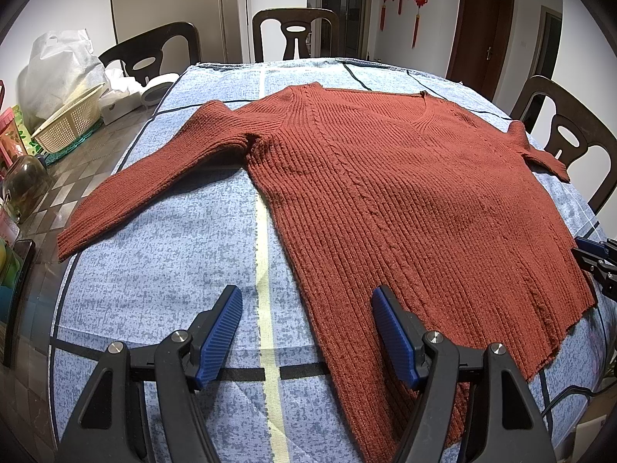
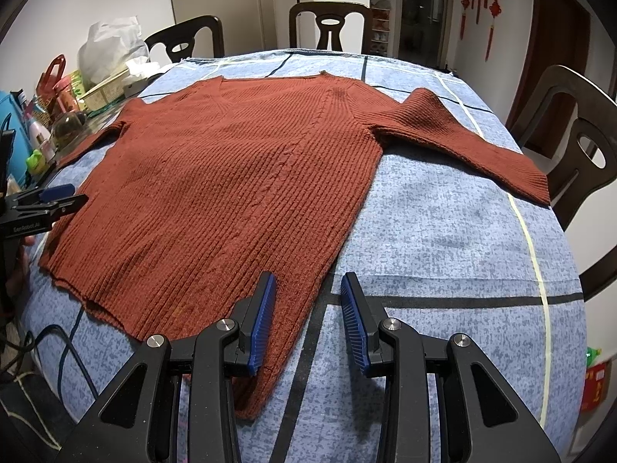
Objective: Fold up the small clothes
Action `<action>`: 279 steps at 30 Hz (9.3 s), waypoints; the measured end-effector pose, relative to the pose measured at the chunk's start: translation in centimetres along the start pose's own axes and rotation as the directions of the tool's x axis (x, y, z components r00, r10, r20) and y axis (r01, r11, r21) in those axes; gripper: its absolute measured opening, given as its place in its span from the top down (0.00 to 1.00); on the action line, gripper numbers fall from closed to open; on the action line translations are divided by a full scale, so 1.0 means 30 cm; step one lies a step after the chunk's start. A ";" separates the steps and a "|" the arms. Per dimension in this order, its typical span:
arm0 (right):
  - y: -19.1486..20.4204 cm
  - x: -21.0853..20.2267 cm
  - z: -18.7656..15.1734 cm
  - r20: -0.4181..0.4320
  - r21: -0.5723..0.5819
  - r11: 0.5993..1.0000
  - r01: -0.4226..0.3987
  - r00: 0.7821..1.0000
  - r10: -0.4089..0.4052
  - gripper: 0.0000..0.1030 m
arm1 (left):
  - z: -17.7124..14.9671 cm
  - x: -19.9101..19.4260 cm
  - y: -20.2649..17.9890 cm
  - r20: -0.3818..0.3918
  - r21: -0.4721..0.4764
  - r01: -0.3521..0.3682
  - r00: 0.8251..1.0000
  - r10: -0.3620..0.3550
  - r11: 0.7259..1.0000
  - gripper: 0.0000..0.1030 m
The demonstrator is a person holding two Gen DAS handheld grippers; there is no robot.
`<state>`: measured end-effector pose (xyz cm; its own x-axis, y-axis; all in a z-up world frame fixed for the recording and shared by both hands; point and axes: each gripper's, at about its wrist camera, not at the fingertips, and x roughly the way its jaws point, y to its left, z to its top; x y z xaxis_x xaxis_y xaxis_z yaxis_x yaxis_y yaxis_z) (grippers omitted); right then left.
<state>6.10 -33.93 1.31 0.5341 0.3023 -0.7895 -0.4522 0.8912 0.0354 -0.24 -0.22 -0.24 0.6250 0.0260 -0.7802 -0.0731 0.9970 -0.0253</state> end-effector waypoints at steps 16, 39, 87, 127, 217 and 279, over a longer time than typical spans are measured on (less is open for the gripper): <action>-0.011 -0.001 0.003 0.006 -0.003 1.000 0.001 1.000 -0.001 0.65 | 0.004 -0.002 0.003 -0.005 -0.004 -0.006 1.000 0.006 1.000 0.30; 0.000 -0.002 0.005 0.000 -0.007 1.000 0.014 1.000 -0.014 0.65 | 0.000 0.000 -0.001 -0.012 -0.012 -0.012 1.000 0.012 1.000 0.30; 0.141 0.014 0.168 0.054 -0.095 0.993 -0.070 0.996 0.075 0.65 | 0.074 -0.008 0.304 0.027 -0.281 -0.019 0.999 0.028 0.960 0.31; 0.069 0.044 0.253 0.088 -0.032 0.992 -0.126 0.988 0.128 0.65 | 0.538 -0.001 0.121 0.299 -0.181 0.235 0.938 -0.174 0.955 0.94; -0.678 0.183 0.242 0.098 0.776 0.628 -0.059 0.995 -0.028 0.90 | 0.277 0.218 -0.047 0.039 0.003 0.164 0.986 -0.164 0.987 0.68; -0.186 0.180 0.388 0.088 0.248 0.954 -0.169 0.985 0.152 0.79 | 0.558 0.376 -0.190 -0.042 -0.064 0.335 0.940 -0.338 0.940 0.93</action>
<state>19.82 -33.33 4.00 0.5199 0.4625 -0.7182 -0.3441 0.8829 0.3194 20.23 -4.40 1.59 0.5793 -0.3160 -0.7514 0.0914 0.9412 -0.3253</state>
